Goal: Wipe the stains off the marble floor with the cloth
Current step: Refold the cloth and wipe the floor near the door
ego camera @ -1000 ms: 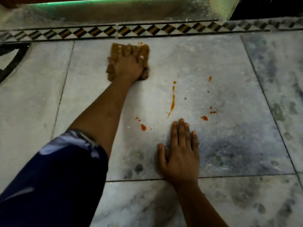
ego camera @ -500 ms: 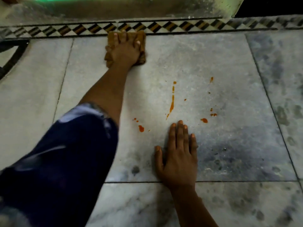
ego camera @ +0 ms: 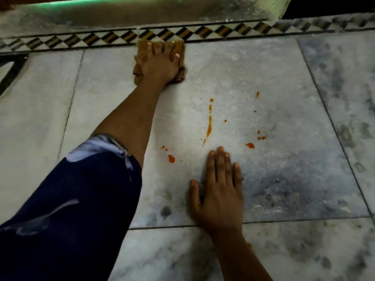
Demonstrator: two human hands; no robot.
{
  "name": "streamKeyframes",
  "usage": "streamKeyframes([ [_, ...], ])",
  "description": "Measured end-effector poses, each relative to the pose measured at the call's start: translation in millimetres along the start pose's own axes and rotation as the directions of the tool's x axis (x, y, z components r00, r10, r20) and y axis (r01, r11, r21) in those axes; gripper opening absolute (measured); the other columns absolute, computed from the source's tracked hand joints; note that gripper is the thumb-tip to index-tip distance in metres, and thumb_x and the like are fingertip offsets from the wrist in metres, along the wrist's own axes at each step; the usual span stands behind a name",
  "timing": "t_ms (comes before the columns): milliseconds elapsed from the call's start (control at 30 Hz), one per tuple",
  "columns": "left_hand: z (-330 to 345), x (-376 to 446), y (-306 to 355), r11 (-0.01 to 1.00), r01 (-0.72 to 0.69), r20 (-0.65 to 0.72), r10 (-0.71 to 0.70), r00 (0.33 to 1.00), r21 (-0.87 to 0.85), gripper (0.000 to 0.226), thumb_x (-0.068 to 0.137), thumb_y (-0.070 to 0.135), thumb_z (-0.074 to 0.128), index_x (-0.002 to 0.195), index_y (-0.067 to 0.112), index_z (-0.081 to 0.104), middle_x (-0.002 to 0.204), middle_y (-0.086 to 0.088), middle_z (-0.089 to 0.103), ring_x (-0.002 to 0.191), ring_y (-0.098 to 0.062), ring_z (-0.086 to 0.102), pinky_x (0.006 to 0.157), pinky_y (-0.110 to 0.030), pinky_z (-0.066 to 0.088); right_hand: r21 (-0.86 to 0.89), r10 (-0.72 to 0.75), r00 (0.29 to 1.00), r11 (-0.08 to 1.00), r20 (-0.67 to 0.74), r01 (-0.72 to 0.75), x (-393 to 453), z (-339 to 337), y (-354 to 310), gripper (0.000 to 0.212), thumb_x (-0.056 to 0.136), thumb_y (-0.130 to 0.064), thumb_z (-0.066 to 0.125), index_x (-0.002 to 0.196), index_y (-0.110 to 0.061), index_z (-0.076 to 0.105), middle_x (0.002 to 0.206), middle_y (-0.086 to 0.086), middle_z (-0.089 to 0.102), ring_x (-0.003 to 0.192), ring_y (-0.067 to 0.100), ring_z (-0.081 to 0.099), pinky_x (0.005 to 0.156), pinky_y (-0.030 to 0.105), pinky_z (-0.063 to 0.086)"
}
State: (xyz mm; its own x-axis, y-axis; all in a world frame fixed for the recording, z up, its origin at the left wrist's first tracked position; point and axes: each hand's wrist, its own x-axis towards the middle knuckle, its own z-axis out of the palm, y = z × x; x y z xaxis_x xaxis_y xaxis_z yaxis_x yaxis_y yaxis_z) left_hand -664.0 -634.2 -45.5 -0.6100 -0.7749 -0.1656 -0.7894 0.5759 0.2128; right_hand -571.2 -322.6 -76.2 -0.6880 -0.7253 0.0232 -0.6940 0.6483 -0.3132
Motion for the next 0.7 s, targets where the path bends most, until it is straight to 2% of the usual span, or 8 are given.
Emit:
streamKeyframes([
  [133, 13.0, -73.2, -20.1, 0.951, -0.295, 0.005, 0.296, 0.955, 0.093, 0.057, 0.093, 0.051, 0.015, 0.148, 0.035, 0.014, 0.158, 0.003, 0.010, 0.146, -0.022, 0.004, 0.113, -0.054, 0.005, 0.005, -0.007, 1.000, 1.000, -0.023, 0.007, -1.0, -2.0, -1.8, 0.074, 0.081, -0.044, 0.039, 0.143, -0.003, 0.034, 0.150, 0.017, 0.030, 0.140, 0.028, 0.027, 0.114, 0.042, 0.014],
  [200, 16.8, -128.1, -47.7, 0.933, -0.344, -0.032, 0.349, 0.937, 0.105, 0.058, 0.090, 0.052, 0.014, 0.146, 0.038, 0.019, 0.157, 0.006, 0.016, 0.145, -0.021, 0.011, 0.111, -0.049, 0.012, 0.008, -0.004, 1.000, 1.000, -0.025, 0.005, -1.2, -2.7, -2.5, 0.073, 0.082, -0.043, 0.038, 0.142, -0.002, 0.035, 0.150, 0.018, 0.031, 0.139, 0.028, 0.028, 0.113, 0.043, 0.015],
  [233, 17.3, -148.3, -60.3, 0.939, -0.323, -0.054, 0.330, 0.942, 0.116, 0.058, 0.090, 0.052, 0.014, 0.145, 0.039, 0.022, 0.156, 0.006, 0.020, 0.144, -0.021, 0.015, 0.110, -0.047, 0.016, 0.010, 0.004, 1.000, 1.000, -0.016, -0.004, -3.8, -3.0, -4.0, 0.073, 0.082, -0.044, 0.037, 0.142, -0.002, 0.035, 0.150, 0.018, 0.030, 0.139, 0.029, 0.028, 0.113, 0.043, 0.015],
  [300, 19.9, -153.4, -66.4, 0.976, -0.190, -0.088, 0.199, 0.976, 0.104, 0.054, 0.092, 0.051, 0.018, 0.145, 0.039, 0.025, 0.155, 0.006, 0.023, 0.143, -0.021, 0.016, 0.107, -0.048, 0.020, 0.000, -0.006, 1.000, 1.000, -0.009, 0.006, -1.8, -3.0, -3.2, 0.073, 0.083, -0.044, 0.036, 0.143, -0.002, 0.034, 0.150, 0.018, 0.029, 0.140, 0.030, 0.027, 0.114, 0.043, 0.013],
  [433, 21.1, -127.5, -33.2, 0.998, 0.009, -0.047, -0.005, 0.999, 0.069, 0.050, 0.100, 0.043, 0.022, 0.148, 0.035, 0.015, 0.158, 0.003, 0.010, 0.145, -0.023, 0.005, 0.112, -0.055, 0.008, -0.005, -0.015, 1.000, 1.000, -0.017, 0.015, -1.9, -2.2, -0.3, 0.073, 0.083, -0.044, 0.035, 0.142, -0.001, 0.034, 0.149, 0.020, 0.030, 0.139, 0.032, 0.028, 0.114, 0.043, 0.012],
  [533, 30.2, -152.8, -27.5, 0.996, -0.034, -0.015, 0.036, 0.999, 0.087, 0.052, 0.099, 0.045, 0.020, 0.149, 0.034, 0.009, 0.159, 0.001, 0.005, 0.145, -0.024, 0.003, 0.112, -0.056, 0.006, -0.002, -0.025, 0.999, 1.000, -0.022, 0.025, -3.7, -2.4, -0.9, 0.073, 0.084, -0.044, 0.034, 0.142, 0.000, 0.033, 0.149, 0.021, 0.030, 0.139, 0.032, 0.028, 0.115, 0.043, 0.011],
  [633, 43.3, -218.5, -22.1, 0.974, -0.114, -0.088, 0.133, 0.987, 0.193, 0.057, 0.092, 0.053, 0.019, 0.145, 0.034, 0.026, 0.149, -0.012, 0.030, 0.132, -0.033, 0.030, 0.098, -0.053, 0.025, -0.015, -0.031, 0.999, 0.999, -0.027, 0.030, -2.6, 0.3, 1.1, 0.073, 0.084, -0.044, 0.033, 0.142, 0.000, 0.032, 0.150, 0.021, 0.030, 0.140, 0.032, 0.026, 0.115, 0.042, 0.008],
  [700, 41.4, -229.7, -15.9, 0.964, -0.125, -0.125, 0.157, 0.980, 0.236, 0.055, 0.090, 0.055, 0.025, 0.136, 0.031, 0.040, 0.133, -0.016, 0.044, 0.118, -0.034, 0.040, 0.093, -0.051, 0.028, -0.025, -0.039, 0.999, 0.999, -0.031, 0.038, -4.2, 1.0, 1.7, 0.074, 0.084, -0.044, 0.031, 0.143, 0.000, 0.030, 0.150, 0.021, 0.029, 0.141, 0.032, 0.024, 0.115, 0.041, 0.005],
])
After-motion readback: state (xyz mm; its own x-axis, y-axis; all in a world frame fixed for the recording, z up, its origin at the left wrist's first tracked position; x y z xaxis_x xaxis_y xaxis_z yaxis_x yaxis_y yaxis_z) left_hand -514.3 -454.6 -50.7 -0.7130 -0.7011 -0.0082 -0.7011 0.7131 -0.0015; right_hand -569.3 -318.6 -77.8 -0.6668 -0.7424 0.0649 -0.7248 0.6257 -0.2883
